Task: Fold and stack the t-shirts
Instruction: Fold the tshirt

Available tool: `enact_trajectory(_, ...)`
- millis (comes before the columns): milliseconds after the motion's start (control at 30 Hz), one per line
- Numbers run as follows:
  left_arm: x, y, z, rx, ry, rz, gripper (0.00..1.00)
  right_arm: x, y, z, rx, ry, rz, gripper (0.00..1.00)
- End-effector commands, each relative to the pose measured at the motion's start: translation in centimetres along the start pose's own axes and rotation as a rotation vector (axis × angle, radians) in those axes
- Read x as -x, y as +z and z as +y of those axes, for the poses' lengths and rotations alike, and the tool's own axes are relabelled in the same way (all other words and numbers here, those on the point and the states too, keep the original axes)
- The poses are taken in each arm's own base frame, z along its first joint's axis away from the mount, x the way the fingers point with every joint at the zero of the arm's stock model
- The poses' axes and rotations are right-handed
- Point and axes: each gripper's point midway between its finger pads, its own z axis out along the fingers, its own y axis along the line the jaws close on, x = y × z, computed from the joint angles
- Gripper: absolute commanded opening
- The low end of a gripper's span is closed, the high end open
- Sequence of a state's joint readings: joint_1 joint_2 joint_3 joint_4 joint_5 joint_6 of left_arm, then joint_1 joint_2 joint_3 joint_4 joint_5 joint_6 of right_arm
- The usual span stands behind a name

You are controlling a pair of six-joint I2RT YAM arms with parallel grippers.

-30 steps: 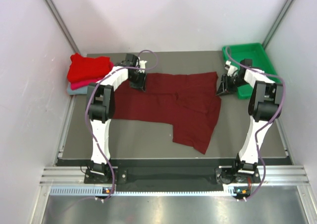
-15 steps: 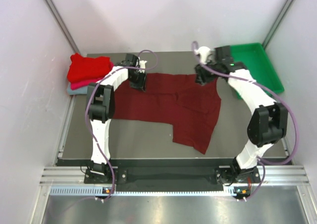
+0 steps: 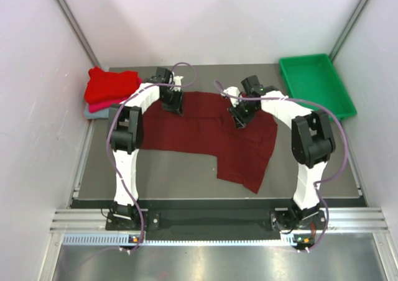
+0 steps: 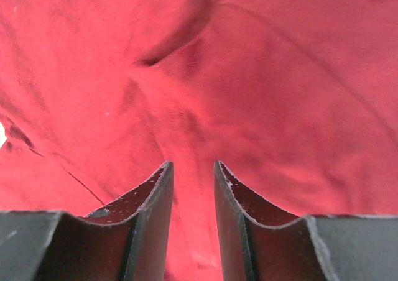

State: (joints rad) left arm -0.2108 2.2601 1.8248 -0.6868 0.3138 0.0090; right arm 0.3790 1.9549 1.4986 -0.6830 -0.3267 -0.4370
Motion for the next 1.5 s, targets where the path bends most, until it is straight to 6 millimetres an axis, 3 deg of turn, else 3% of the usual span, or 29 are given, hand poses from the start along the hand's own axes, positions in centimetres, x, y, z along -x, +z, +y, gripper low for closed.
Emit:
enact_trajectory(0,-0.9,-0.9,-0.5,-0.025,-0.02,0.028,0.38,0.9,0.5,1.9,0.041,-0.093,0.008,0.33)
enact_trajectory(300,-1.0,-1.0,-0.4,-0.017,-0.021,0.025,0.38,1.7,1.8,2.9,0.071,-0.118,0.007,0.32)
enact_trajectory(700,-1.3,-0.8,-0.3,-0.009,-0.024,0.036,0.38,1.1,3.5,2.7,0.068,-0.128,0.041,0.32)
enact_trajectory(800,-1.2,-0.8,-0.3,-0.013,-0.022,0.033,0.39,1.2,3.5,2.5,0.061,-0.131,0.038,0.25)
enact_trajectory(833,-1.2,-0.8,-0.3,-0.011,-0.023,0.033,0.39,1.3,3.4,2.4,0.059,-0.129,0.035,0.17)
enact_trajectory(967,-1.2,-0.8,-0.3,-0.013,-0.021,0.031,0.38,1.2,3.1,2.3,0.047,-0.135,0.038,0.01)
enact_trajectory(1300,-1.2,-0.3,-0.4,-0.023,-0.052,0.034,0.38,1.4,-0.2,3.3,0.046,-0.165,0.018,0.0)
enact_trajectory(1467,-1.2,-0.1,-0.5,-0.032,-0.057,0.036,0.38,0.2,-1.5,4.6,0.105,-0.196,0.05,0.0)
